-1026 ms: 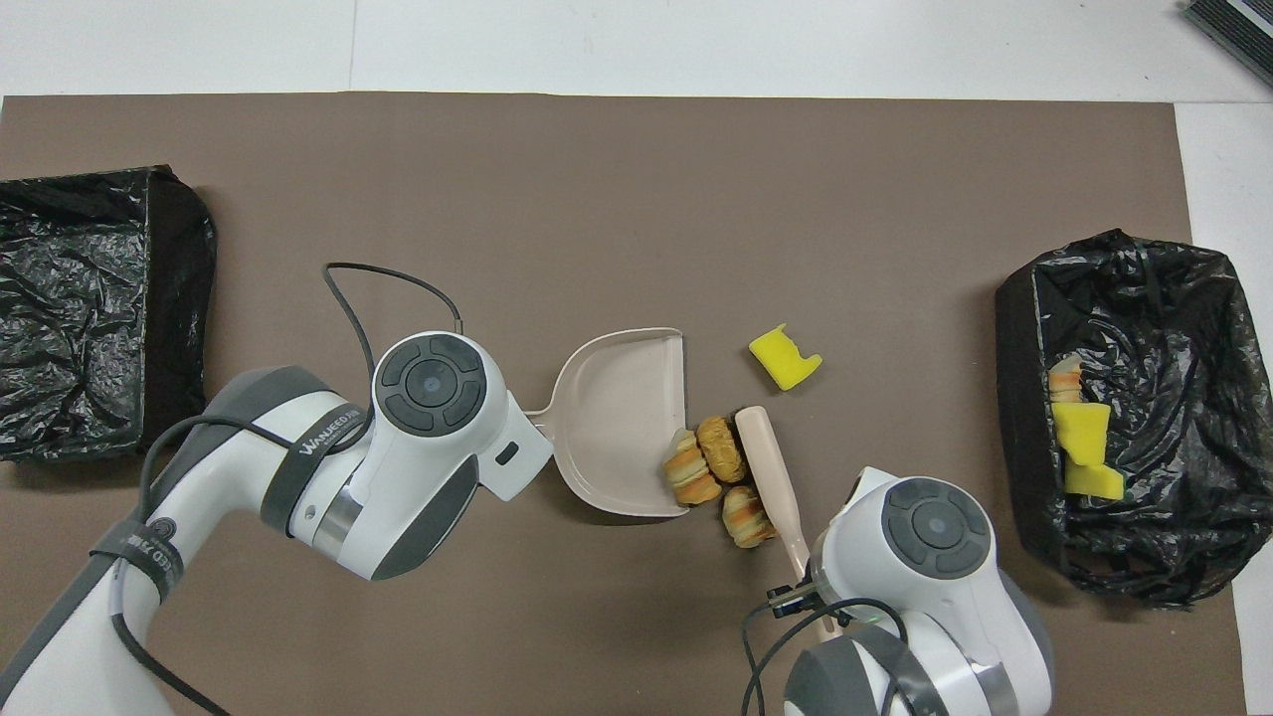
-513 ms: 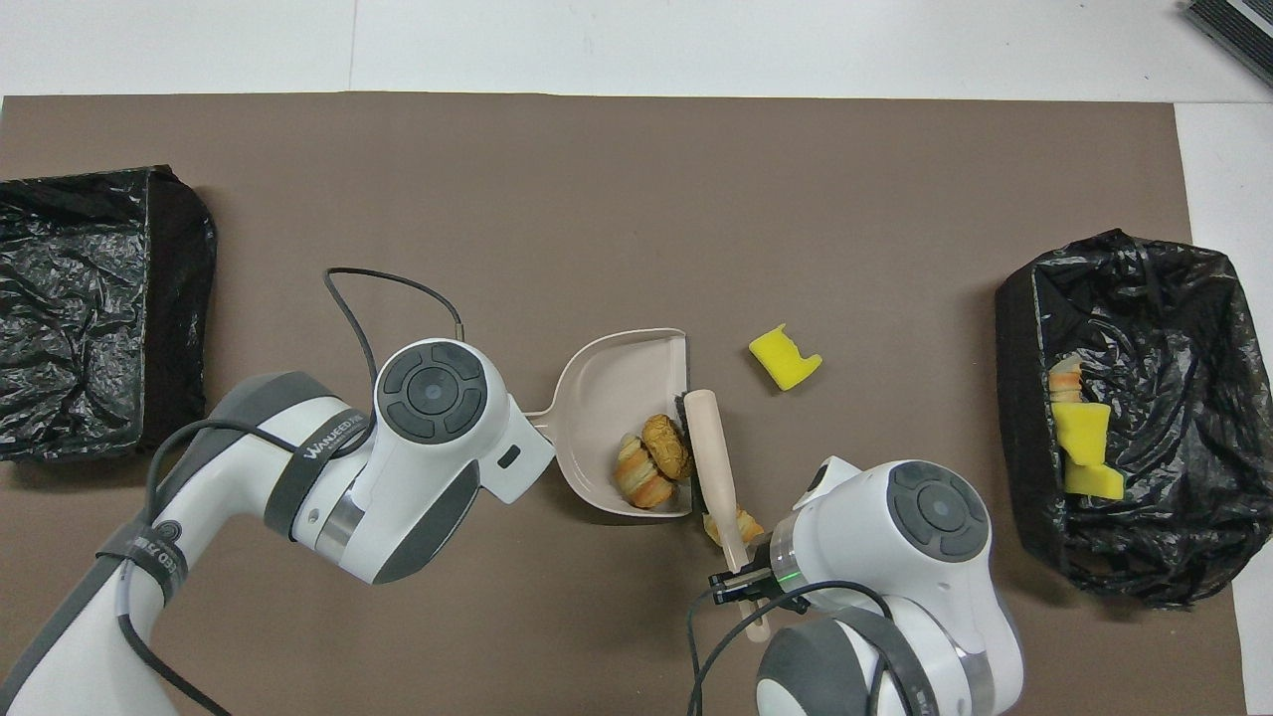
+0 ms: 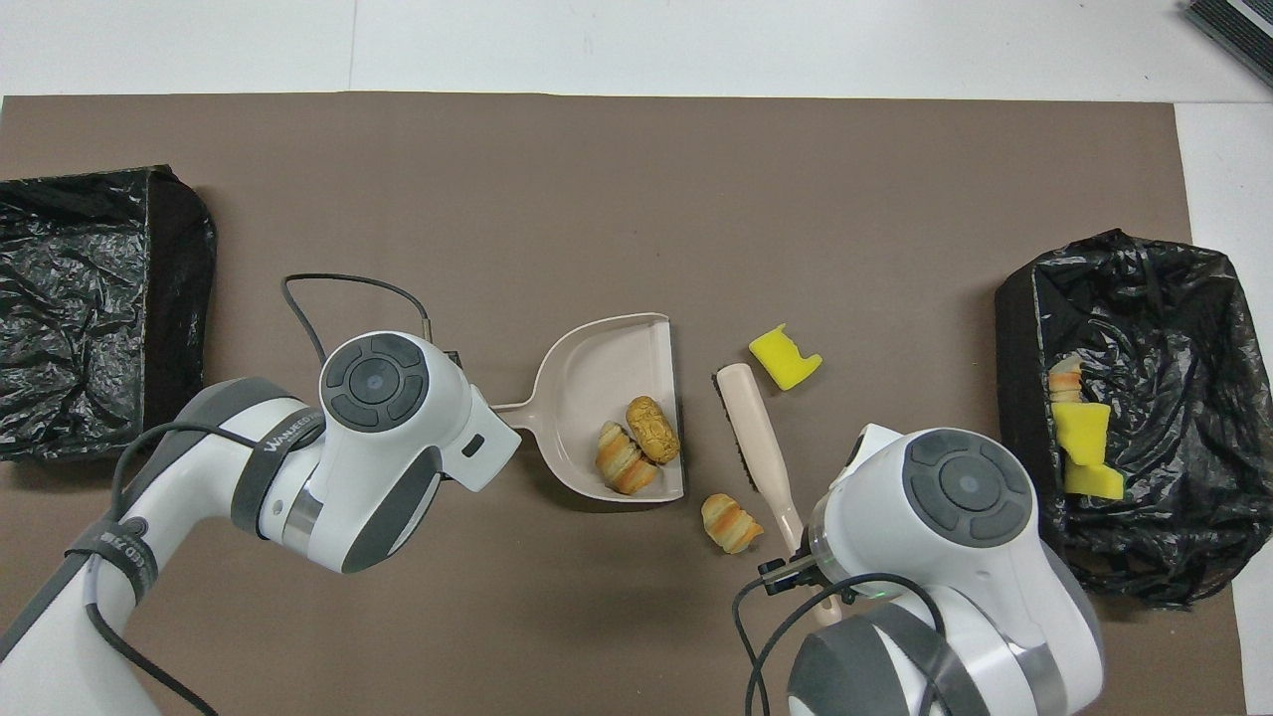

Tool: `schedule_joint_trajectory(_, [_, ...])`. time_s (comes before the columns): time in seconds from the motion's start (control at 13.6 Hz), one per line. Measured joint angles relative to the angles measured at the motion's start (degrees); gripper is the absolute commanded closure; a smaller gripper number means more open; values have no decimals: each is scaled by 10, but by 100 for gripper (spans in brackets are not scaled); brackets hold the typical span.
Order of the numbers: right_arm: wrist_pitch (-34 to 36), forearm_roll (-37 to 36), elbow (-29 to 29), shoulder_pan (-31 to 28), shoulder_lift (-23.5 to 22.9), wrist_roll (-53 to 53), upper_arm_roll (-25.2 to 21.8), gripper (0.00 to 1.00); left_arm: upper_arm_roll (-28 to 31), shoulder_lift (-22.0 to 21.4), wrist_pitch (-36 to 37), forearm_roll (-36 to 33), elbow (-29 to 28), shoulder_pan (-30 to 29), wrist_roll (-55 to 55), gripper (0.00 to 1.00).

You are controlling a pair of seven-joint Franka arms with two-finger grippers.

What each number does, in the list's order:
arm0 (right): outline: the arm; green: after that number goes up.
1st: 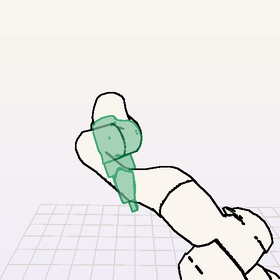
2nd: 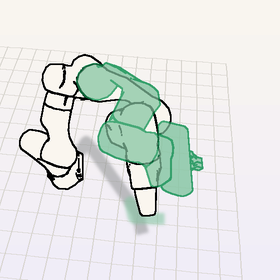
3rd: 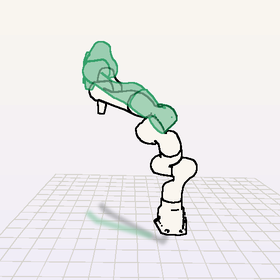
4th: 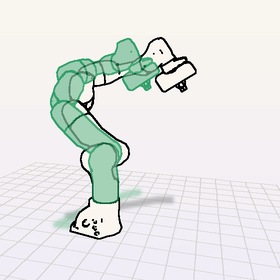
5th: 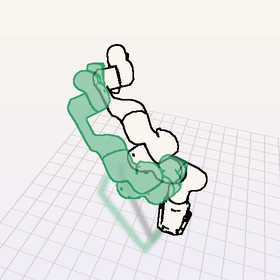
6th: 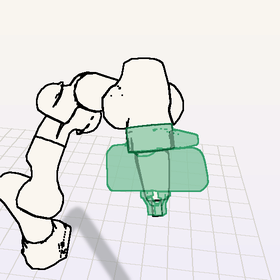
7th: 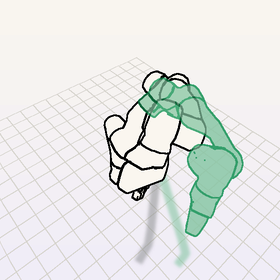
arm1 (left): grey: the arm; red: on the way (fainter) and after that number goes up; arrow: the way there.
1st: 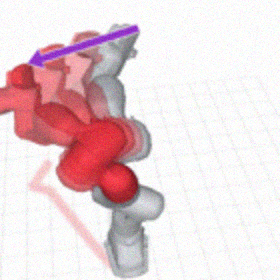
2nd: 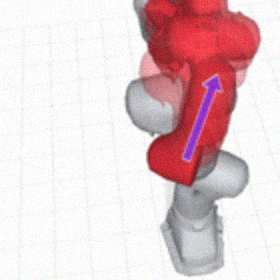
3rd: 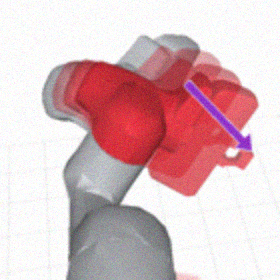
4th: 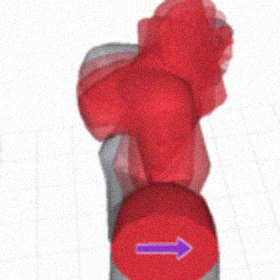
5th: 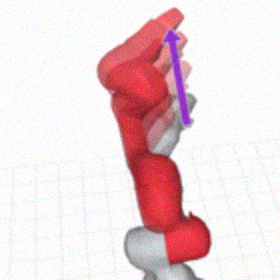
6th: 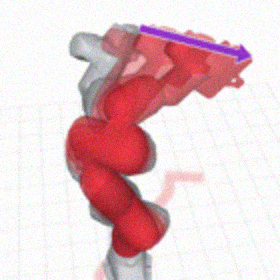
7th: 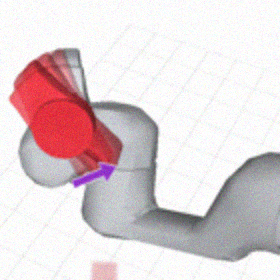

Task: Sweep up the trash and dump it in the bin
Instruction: 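Pull the dustpan back while the right gripper repositions the brush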

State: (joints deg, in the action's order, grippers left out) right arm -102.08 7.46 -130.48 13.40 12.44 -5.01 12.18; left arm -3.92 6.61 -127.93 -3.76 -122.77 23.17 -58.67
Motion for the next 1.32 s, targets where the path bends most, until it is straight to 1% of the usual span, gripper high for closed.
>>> schedule_joint_trajectory(0.15, [39,-4,-25,-3,9,-9,0,100,1,-2,-1,29,0,-22,-36,100])
schedule_joint_trajectory(0.29, [54,-3,-65,-3,34,-32,2,100,2,-8,-1,65,0,-55,-86,100])
schedule_joint_trajectory(0.51, [40,28,-121,6,56,-59,7,100,4,-18,-1,125,-7,-106,-188,100])
schedule_joint_trajectory(0.73, [20,78,-129,8,58,-65,9,100,5,-33,12,135,-20,-129,-236,100])
schedule_joint_trajectory(0.95, [3,108,-129,9,58,-69,9,100,-4,-49,25,124,-29,-106,-229,100])
schedule_joint_trajectory(1.17, [-5,114,-129,19,58,-71,9,100,-7,-59,27,43,-40,-57,-121,100])
schedule_joint_trajectory(1.32, [-5,114,-129,20,58,-72,9,100,-8,-61,36,17,-44,-34,-77,100])
